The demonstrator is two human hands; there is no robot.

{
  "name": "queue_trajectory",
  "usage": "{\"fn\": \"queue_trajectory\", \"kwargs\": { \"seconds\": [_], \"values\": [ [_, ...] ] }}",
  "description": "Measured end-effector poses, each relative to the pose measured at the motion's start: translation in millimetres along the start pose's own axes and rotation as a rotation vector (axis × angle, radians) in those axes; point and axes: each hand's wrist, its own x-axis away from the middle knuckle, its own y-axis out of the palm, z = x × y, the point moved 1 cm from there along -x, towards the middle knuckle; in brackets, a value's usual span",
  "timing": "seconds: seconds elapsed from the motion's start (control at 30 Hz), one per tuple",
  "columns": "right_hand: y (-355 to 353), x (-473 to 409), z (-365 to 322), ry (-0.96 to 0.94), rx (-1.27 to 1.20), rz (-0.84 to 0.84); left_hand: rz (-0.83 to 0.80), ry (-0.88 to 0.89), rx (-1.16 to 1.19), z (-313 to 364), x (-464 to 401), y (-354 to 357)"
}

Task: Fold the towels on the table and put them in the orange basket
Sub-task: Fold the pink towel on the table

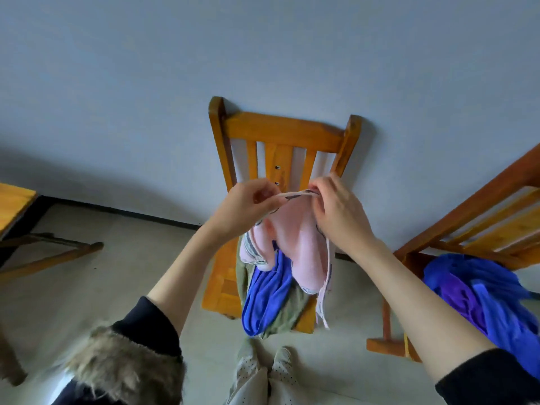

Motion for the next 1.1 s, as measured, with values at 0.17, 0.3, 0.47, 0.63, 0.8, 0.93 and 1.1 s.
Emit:
{"fn": "queue_trajectory", "kwargs": {
  "seconds": [0.17,0.3,0.47,0.63,0.8,0.93,1.1],
  "values": [
    [-11.3,-25.9,-36.7,-0.039,-0.03,0.034,0.271,0.041,0.002,31.5,35.6,-66.5],
    [-8.5,-48.1,-70.6,-0.017,-0.119,0.066,0.472,0.006,-0.049,33.3,78.2,-125.2],
    [21.9,-72.5,-146.3,0.024,-0.235,-0.023,0.667,-0.083,-0.123,16.5,153.5,-198.0],
    [65.8,-88.7,-253.4,0.112,-0.457,-0.156,0.788,-0.261,-0.267,-32.2,243.1,-257.5],
    [115.6,-87.3,-359.5,-0.038,-0.536,-0.268,0.756,-0.505,-0.404,-95.7,344.1,-312.4],
    [153.2,-90.7,-424.8,-0.057,-0.622,-0.418,0.88,-0.619,-0.393,-129.4,411.4,-343.0],
    [194.8,-94.2,-490.9,-0.178,-0.64,-0.618,1.035,-0.81,-0.445,-156.7,481.0,-366.5]
  ]
}}
